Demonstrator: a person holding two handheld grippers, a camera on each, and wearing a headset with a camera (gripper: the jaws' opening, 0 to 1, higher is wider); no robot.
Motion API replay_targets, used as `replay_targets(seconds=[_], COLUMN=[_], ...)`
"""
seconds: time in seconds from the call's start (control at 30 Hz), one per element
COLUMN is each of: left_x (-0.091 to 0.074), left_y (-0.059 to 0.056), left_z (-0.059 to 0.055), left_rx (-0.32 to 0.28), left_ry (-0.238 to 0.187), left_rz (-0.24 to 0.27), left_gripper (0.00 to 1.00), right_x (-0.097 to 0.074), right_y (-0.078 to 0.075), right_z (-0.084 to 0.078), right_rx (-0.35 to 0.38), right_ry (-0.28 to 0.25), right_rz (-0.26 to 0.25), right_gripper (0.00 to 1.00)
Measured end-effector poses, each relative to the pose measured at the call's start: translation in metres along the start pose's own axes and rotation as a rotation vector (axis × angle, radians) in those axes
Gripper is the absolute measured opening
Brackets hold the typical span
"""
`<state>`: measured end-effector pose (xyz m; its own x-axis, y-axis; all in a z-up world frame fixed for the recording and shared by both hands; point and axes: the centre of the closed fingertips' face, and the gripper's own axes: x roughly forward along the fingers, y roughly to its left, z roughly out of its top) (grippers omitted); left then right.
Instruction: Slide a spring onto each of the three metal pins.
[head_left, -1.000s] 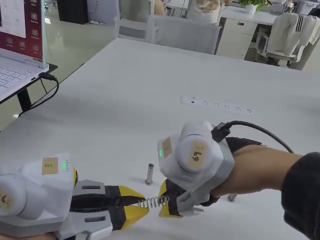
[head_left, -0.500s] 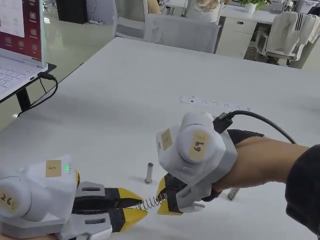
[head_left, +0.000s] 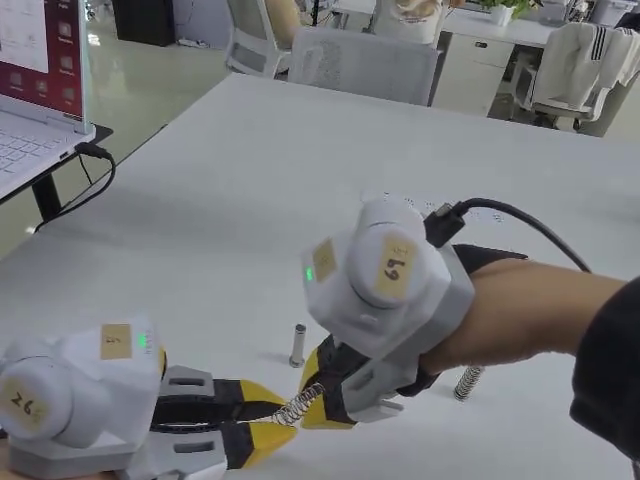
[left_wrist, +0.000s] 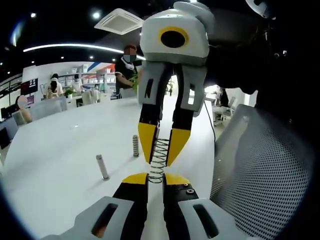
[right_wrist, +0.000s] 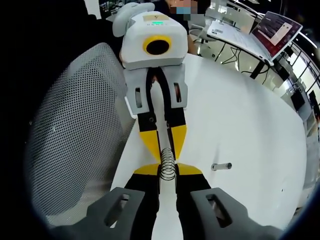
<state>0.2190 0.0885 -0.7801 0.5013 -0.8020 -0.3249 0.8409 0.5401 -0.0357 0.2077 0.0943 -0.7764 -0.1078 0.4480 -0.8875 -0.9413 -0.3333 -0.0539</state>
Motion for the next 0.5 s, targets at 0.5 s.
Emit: replay_targets(seconds=[0.5], left_x=[0.0021], left_y=[-0.0010], left_z=[0.0003], left_rx=[-0.006], left_ry=[-0.005], left_rz=[-0.005], left_gripper=[0.03], right_x=[-0.0002], right_y=[0.0016], right_z=[0.0066], right_rx=[-0.024], right_ry=[0.009], right_rz=[0.002], right_gripper=[0.09])
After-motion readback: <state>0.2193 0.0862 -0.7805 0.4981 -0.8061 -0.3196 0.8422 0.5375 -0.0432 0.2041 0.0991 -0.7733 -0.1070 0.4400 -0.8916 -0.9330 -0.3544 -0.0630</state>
